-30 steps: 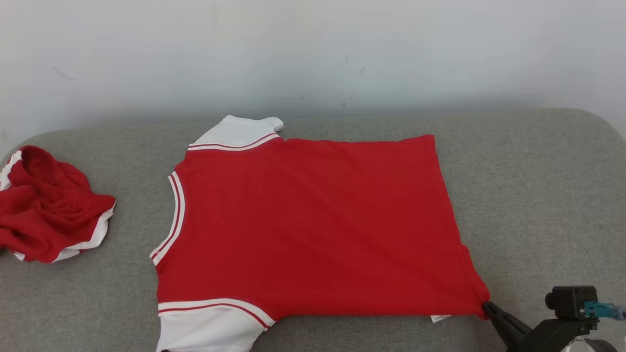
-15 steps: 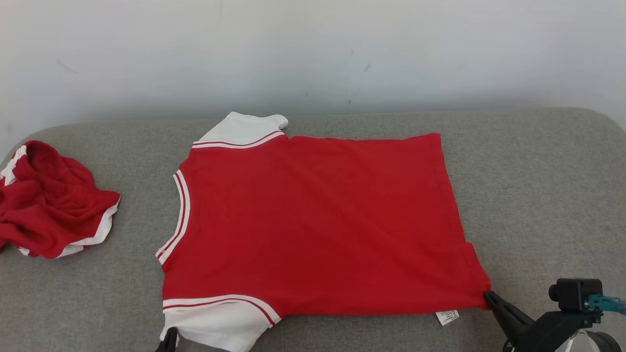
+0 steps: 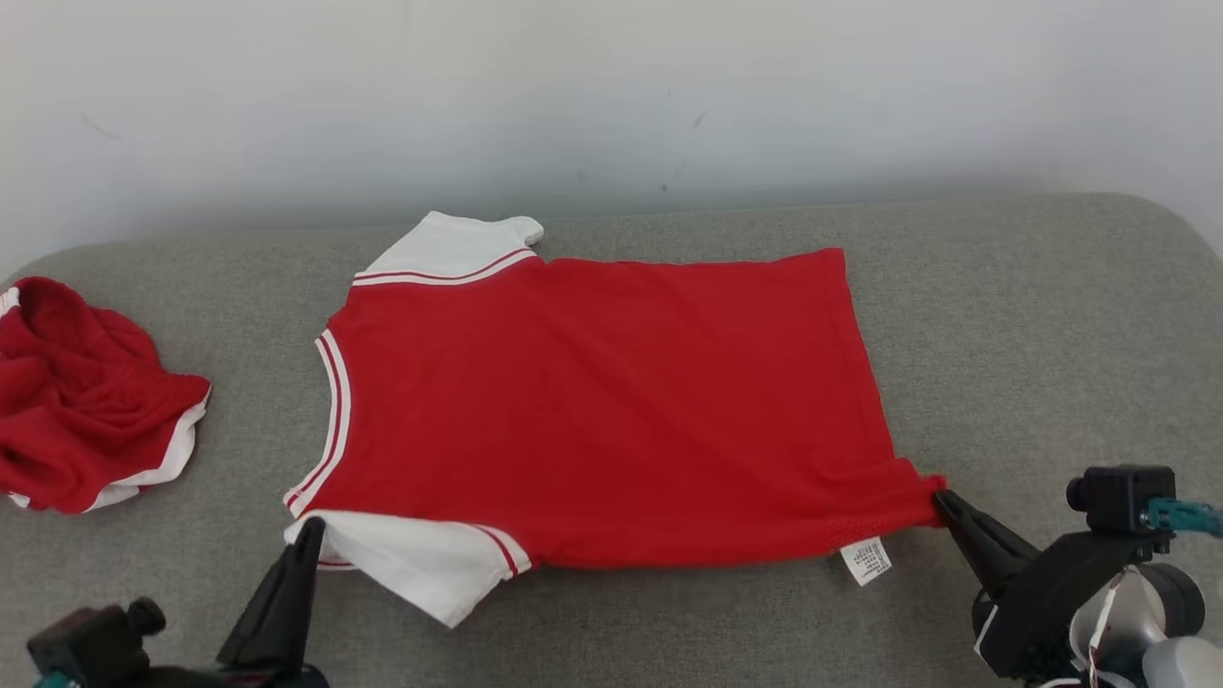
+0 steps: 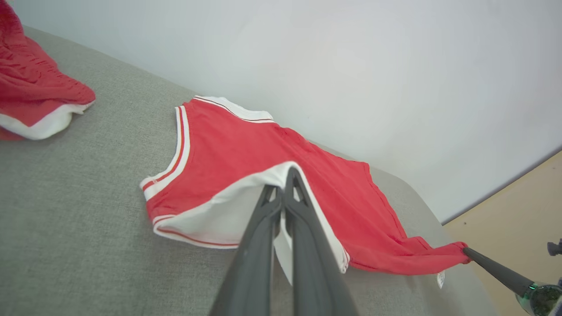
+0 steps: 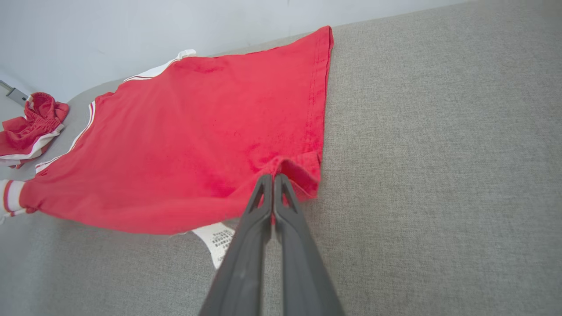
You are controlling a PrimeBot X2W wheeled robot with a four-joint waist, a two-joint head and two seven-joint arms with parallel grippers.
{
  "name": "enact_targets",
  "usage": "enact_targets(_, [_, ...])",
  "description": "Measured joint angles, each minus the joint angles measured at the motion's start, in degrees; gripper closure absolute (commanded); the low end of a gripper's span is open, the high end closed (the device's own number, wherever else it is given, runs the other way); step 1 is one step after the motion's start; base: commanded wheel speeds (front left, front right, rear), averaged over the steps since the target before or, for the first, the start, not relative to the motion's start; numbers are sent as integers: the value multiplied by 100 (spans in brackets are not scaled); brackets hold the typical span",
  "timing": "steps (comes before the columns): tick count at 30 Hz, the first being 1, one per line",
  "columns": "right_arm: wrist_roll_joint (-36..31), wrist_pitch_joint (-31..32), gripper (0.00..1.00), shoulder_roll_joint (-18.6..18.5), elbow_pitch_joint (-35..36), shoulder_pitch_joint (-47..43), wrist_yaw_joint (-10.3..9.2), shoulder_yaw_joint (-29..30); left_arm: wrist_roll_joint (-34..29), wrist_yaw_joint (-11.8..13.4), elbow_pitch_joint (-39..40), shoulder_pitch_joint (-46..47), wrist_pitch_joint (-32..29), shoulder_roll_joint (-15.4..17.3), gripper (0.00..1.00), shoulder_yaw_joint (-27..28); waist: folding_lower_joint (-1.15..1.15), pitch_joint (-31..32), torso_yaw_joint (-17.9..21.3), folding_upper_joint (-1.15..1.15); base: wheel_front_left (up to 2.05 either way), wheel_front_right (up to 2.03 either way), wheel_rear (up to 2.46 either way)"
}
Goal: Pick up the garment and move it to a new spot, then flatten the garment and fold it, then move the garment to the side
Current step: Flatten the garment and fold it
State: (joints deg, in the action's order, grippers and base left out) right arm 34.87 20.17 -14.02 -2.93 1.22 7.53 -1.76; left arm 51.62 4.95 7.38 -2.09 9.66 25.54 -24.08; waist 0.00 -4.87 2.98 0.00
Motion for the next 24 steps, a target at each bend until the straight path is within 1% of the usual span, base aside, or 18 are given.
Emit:
enact_targets(7, [-13, -9, 100, -43, -632, 662, 0, -266, -5, -266, -527, 736, -260, 32, 100, -51, 0, -58, 41, 0, 0, 0, 0])
enact_targets(10, [52, -38, 100, -66, -948, 984, 0, -357, 76, -454, -821, 1110, -336, 26, 100, -12, 0, -86, 26, 0, 0, 0, 0])
enact_targets(15, [158, -52, 100, -126, -1545, 1613, 0, -604, 315, -758, -1468, 1670, -611, 40, 100, 9, 0, -180, 12, 0, 0, 0, 0])
enact_targets(18, [222, -73, 100, -132, -1937, 2017, 0, -809, 335, -912, -1917, 2064, -771, 57, 100, -36, 0, -267, 26, 0, 0, 0, 0])
enact_targets(24, [353, -226, 100, -118, -2687, 2706, 0, -1248, 398, -1111, -2695, 2758, -954, -10, 100, -186, 1, -415, 96, 0, 0, 0, 0])
